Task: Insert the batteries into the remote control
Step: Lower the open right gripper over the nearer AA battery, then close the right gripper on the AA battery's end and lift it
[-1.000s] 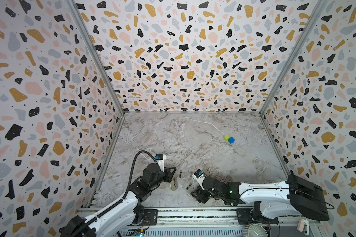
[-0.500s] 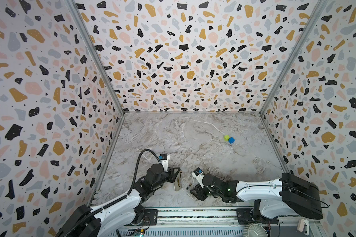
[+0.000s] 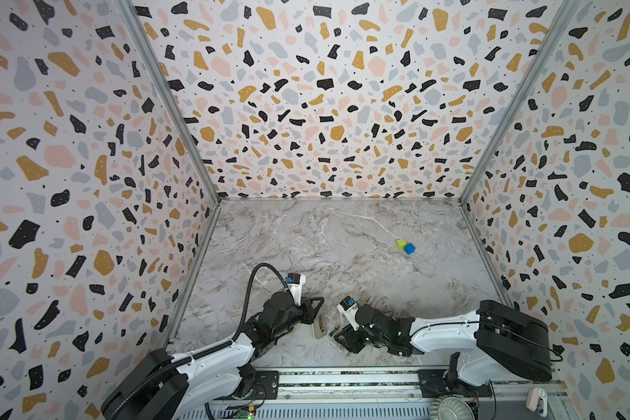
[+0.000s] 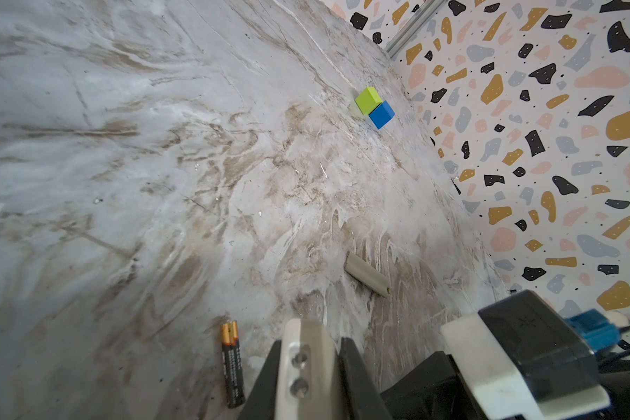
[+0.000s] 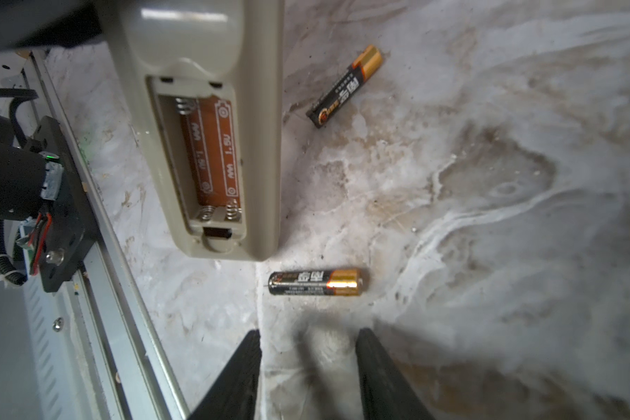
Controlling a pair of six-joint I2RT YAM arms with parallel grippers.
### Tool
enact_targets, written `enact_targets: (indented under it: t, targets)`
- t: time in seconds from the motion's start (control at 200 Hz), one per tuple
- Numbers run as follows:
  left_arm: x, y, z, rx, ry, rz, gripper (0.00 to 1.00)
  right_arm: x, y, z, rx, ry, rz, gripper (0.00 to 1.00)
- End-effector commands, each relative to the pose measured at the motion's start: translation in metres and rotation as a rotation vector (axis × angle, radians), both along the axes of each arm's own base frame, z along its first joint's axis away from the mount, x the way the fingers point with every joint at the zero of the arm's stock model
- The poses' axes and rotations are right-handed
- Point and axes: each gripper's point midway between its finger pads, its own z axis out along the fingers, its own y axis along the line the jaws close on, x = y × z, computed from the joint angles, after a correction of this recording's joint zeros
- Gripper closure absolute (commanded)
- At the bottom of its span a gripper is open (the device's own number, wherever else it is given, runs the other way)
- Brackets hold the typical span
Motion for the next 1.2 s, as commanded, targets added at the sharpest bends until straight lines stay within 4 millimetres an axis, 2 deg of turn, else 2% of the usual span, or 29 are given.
enact_targets:
  t: [0.0,0.901,1.091,1.196]
  targets:
    - [-0.003,-0.001,-0.002,-0.010,-0.008,0.003,1.00,0.003,0.007,0.004,0.014,-0.008,0.019,0.54]
    - [-0.011,-0.016,-0.007,-0.084,0.025,-0.015,1.00,0.014,0.015,0.000,0.011,-0.011,0.040,0.55]
    - [-0.011,-0.012,-0.008,-0.076,0.022,-0.002,1.00,0.015,0.015,0.000,0.009,-0.012,0.040,0.55]
    - [-0.009,-0.002,-0.009,-0.024,0.007,0.036,1.00,0.015,0.013,-0.002,-0.002,-0.010,0.035,0.55]
